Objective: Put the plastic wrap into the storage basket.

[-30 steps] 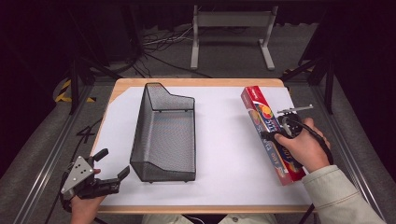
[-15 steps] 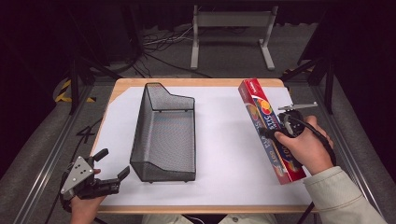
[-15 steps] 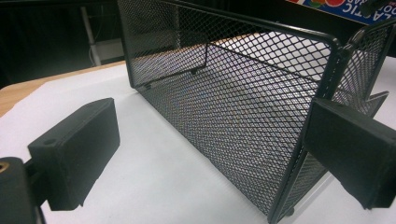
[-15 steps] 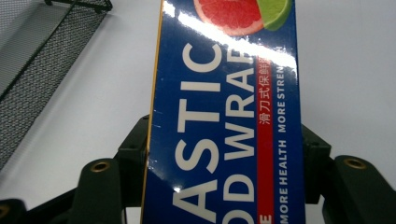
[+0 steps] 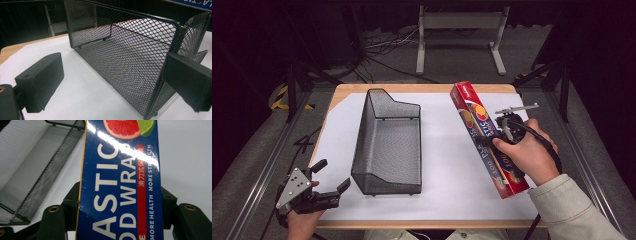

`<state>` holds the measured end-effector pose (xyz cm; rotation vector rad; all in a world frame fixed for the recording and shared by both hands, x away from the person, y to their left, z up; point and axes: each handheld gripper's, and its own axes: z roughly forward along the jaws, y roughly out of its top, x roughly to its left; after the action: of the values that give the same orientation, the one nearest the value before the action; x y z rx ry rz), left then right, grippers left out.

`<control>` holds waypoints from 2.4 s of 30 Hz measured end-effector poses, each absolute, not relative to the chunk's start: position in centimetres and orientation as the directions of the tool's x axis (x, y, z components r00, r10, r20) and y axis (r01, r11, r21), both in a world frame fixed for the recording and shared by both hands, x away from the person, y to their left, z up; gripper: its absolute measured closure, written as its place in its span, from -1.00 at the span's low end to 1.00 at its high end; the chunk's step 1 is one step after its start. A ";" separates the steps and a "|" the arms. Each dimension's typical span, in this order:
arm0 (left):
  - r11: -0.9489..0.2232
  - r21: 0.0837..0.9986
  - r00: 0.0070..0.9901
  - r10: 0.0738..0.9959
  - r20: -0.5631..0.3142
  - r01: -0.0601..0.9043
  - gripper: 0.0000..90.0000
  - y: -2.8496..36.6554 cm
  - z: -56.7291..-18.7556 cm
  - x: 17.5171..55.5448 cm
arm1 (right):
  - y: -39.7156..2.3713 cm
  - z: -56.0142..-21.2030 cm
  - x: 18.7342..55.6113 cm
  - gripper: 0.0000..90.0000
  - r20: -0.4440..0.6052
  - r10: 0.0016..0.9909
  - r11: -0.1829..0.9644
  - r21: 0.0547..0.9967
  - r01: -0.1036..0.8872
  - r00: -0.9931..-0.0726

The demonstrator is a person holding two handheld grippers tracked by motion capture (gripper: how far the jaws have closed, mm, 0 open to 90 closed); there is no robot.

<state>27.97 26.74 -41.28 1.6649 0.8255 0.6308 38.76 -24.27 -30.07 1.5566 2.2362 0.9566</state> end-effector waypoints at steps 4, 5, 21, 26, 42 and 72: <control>-0.140 0.970 0.615 0.788 -0.012 0.198 -0.90 26.7 -41.3 28.0 | -22.8 -29.6 38.8 -0.13 0.168 0.893 0.222 0.642 0.734 -0.417; -0.140 0.970 0.616 0.787 -0.012 0.198 -0.90 26.7 -41.3 28.0 | -22.4 -29.5 38.8 -0.13 0.172 0.888 0.227 0.641 0.733 -0.426; -0.138 0.971 0.624 0.781 -0.017 0.198 -0.90 26.8 -41.4 28.0 | -15.5 -28.7 39.3 -0.13 0.182 0.832 0.306 0.637 0.708 -0.524; -0.140 0.971 0.626 0.780 -0.014 0.195 -0.90 26.8 -41.4 28.1 | -13.5 -28.8 39.5 -0.13 0.188 0.821 0.318 0.634 0.705 -0.539; -0.136 0.971 0.630 0.777 -0.017 0.195 -0.90 26.9 -41.4 28.1 | -8.6 -29.9 40.8 -0.13 0.233 0.803 0.330 0.592 0.736 -0.548; -0.126 0.974 0.631 0.776 -0.023 0.190 -0.90 26.9 -41.4 28.1 | -3.3 -31.6 41.4 -0.14 0.192 0.828 0.344 0.568 0.748 -0.526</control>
<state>28.15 26.89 -41.40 1.6563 0.8062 0.6090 41.42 -3.30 -31.63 1.4553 2.4656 0.9328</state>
